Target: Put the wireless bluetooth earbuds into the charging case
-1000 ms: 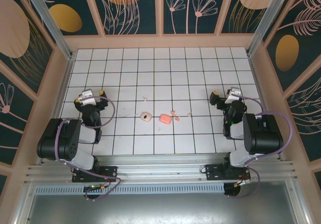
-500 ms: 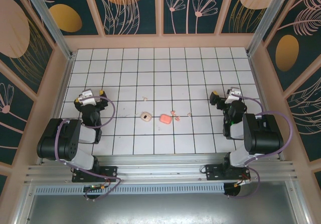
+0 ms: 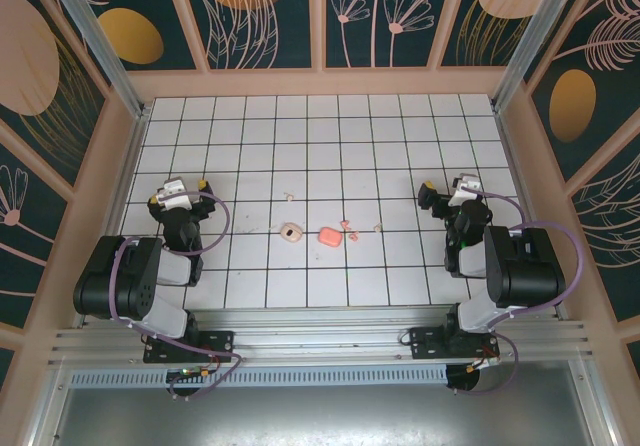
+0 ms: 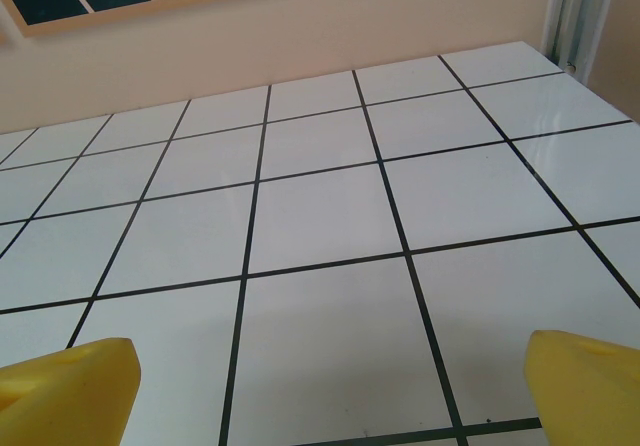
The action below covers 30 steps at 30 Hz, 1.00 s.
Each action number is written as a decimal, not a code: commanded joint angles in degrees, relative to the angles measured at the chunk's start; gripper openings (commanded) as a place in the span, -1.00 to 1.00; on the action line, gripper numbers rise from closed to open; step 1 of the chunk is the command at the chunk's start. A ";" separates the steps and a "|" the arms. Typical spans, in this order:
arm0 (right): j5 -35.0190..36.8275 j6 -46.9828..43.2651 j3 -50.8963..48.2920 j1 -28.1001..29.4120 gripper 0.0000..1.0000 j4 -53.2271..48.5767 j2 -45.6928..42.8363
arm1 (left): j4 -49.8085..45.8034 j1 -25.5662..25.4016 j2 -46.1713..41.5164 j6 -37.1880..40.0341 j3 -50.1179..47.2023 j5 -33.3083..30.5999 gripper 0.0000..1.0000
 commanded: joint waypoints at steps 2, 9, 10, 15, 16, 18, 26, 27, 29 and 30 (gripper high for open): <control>0.41 -1.17 0.60 0.02 0.98 2.51 0.04 | 2.03 0.35 -0.41 -0.51 0.67 0.24 0.97; 0.41 -1.21 1.95 0.03 0.98 -0.62 -1.09 | 2.37 0.35 -0.64 -0.54 0.40 0.28 0.98; 0.70 -1.21 2.97 0.11 0.98 -2.92 -2.01 | 2.23 0.35 -0.76 -0.49 0.41 -0.05 0.94; 1.71 1.70 12.91 0.62 0.98 -27.01 -9.35 | -6.99 0.40 -4.27 0.59 3.93 2.66 0.71; 1.34 2.84 15.69 0.77 0.98 -33.11 -10.81 | -12.41 0.35 -5.83 0.45 6.07 2.46 0.68; 1.73 5.15 21.15 1.60 0.98 -44.84 -12.83 | -20.43 0.35 -7.79 0.77 10.28 2.57 0.58; 3.11 16.20 36.92 10.47 0.98 -78.00 -16.94 | -44.18 -0.90 -11.02 -1.15 24.00 11.69 0.40; 2.56 18.12 38.03 11.84 0.98 -80.42 -16.99 | -46.39 -1.33 -11.16 -1.46 24.97 12.20 0.40; 0.88 22.43 39.96 15.42 0.98 -84.39 -17.08 | -50.40 -2.57 -11.62 -1.58 26.63 14.37 0.40; 0.84 23.95 40.83 17.39 0.98 -85.99 -16.95 | -51.73 -3.39 -11.64 -1.54 27.34 14.70 0.40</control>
